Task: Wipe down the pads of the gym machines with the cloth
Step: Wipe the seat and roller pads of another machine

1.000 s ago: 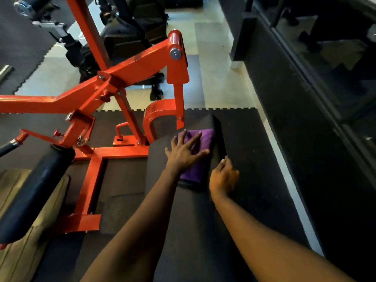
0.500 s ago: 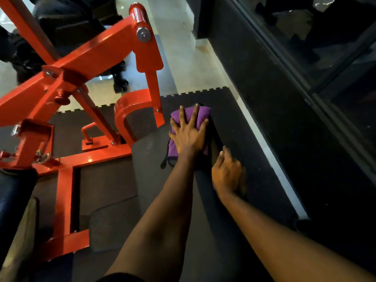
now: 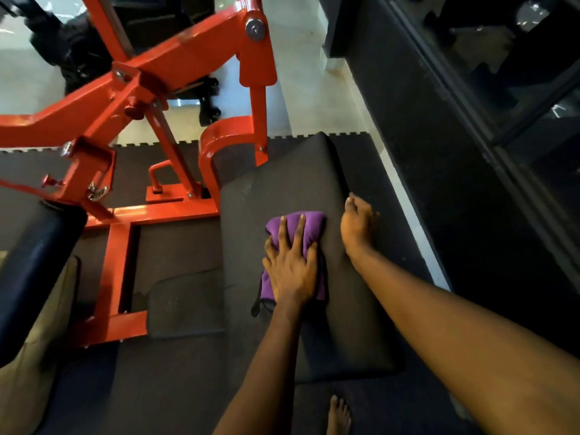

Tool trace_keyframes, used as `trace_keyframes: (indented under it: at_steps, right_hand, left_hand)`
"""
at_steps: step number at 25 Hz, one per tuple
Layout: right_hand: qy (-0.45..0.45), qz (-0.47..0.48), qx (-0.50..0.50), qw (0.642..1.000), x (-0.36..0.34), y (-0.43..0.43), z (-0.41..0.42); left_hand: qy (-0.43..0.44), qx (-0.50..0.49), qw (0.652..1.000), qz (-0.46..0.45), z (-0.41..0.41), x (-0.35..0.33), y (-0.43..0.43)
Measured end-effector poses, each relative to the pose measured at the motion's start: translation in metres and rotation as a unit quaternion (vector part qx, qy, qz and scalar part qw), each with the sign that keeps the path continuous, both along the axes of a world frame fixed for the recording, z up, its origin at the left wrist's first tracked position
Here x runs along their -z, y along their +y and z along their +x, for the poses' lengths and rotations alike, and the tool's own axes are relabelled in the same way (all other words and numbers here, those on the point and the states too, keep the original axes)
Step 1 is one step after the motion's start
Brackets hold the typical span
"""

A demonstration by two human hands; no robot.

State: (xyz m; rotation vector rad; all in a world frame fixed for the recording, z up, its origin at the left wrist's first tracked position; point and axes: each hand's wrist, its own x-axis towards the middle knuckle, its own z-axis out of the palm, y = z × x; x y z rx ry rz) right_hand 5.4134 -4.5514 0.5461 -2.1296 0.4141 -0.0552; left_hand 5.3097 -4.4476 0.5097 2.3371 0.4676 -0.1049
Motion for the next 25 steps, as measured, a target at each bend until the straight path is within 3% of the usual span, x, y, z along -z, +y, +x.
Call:
trace_keyframes:
  at_steps: [4,7,11,14,20,25]
  right_hand:
    - [0.029,0.037,-0.112,0.993,-0.008,-0.013,-0.005]
    - [0.001,-0.013,-0.204,0.979,-0.001,-0.037,-0.051]
    - [-0.063,-0.027,-0.183,0.981,0.014,-0.059,-0.100]
    - [-0.079,0.000,-0.167,0.983,0.015,-0.056,-0.092]
    - [-0.062,0.007,-0.186,0.981,0.007,-0.056,-0.099]
    - [-0.046,0.138,-0.144,0.979,0.007,-0.067,-0.119]
  left_hand:
    - [0.037,-0.070,0.997,-0.004,-0.028,-0.011,-0.020]
    - [0.008,-0.061,0.998,-0.023,0.009,-0.033,-0.033]
    - [0.000,-0.042,0.999,-0.010,0.025,-0.039,-0.044]
    - [-0.014,-0.060,0.998,0.019,-0.026,-0.025,-0.051]
    - [0.046,-0.159,0.986,0.028,-0.129,-0.009,-0.074]
    - [-0.011,-0.122,0.992,0.042,-0.093,-0.036,-0.098]
